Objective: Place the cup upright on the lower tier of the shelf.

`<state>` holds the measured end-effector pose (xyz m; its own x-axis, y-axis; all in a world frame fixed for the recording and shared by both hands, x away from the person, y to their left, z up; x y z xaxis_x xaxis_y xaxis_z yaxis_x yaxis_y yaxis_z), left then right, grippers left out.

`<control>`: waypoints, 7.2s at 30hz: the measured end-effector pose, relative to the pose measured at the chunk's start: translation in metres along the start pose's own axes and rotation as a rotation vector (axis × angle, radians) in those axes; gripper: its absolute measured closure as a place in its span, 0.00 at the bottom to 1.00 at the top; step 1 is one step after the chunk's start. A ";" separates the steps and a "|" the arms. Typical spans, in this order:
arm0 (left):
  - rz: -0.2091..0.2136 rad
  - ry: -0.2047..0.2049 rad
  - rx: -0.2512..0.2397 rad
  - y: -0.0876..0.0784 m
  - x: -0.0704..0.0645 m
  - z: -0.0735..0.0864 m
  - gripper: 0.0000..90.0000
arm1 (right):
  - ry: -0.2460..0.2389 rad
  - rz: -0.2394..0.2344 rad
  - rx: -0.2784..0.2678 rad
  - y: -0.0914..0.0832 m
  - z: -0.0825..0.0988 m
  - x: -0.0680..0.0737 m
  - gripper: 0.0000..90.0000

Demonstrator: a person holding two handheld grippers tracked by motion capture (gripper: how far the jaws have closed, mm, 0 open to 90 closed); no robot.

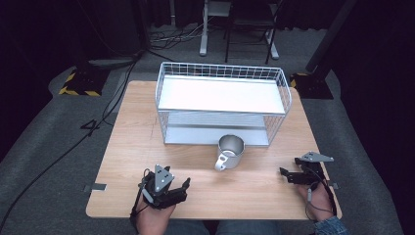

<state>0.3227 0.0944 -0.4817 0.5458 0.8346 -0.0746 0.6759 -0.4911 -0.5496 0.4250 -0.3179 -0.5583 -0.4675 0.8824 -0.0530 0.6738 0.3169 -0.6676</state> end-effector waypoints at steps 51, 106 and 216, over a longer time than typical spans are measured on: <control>0.100 -0.069 0.002 0.108 -0.058 -0.033 0.56 | 0.000 0.000 0.000 0.000 0.000 0.000 0.21; 0.152 -0.016 -0.026 0.095 -0.068 -0.064 0.80 | 0.000 0.000 0.000 0.000 0.000 0.000 0.21; -0.014 -0.096 -0.121 0.146 0.004 -0.115 0.36 | -0.005 -0.007 -0.002 0.000 0.000 0.001 0.22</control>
<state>0.4808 -0.0025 -0.4663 0.4900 0.8586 -0.1504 0.7411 -0.5012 -0.4468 0.4246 -0.3170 -0.5581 -0.4753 0.8783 -0.0522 0.6714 0.3238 -0.6666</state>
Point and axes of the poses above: each handheld gripper's, and its own axes: y roughly forward along the jaws, z roughly out of its underside, x roughly to its left, the point moved 8 cm from there along y, roughly forward along the jaws, and after that the axes turned 4 degrees about z, right-handed, at the moved point
